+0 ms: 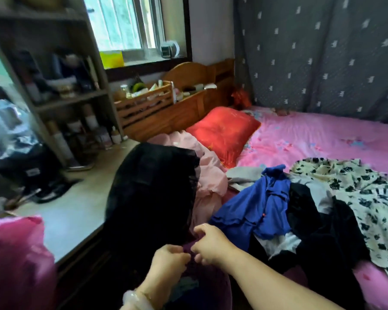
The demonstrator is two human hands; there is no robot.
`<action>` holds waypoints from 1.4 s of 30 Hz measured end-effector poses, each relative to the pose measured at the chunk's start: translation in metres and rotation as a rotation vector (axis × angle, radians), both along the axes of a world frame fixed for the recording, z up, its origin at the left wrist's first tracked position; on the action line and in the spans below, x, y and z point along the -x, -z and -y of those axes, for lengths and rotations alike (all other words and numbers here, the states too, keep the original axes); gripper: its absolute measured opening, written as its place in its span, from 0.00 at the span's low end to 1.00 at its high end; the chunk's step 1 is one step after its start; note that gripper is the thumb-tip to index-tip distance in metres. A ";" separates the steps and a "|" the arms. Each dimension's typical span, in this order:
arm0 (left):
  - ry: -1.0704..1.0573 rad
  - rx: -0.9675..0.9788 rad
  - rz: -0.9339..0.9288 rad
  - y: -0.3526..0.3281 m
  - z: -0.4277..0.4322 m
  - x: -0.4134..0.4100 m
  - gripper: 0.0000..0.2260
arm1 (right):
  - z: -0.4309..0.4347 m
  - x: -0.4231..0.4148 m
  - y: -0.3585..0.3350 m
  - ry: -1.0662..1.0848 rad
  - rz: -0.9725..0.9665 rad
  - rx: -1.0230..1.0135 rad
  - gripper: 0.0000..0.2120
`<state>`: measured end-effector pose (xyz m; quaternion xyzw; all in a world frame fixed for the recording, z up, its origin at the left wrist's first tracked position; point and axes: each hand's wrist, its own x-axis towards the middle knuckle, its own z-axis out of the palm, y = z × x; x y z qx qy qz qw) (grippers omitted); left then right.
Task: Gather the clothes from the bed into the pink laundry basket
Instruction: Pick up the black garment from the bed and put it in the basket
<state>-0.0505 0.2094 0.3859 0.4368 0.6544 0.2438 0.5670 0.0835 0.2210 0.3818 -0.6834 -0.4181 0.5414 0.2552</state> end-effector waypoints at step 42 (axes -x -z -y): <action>-0.525 0.117 -0.093 -0.145 -0.186 0.017 0.11 | -0.320 -0.026 -0.057 -0.077 0.359 -0.203 0.19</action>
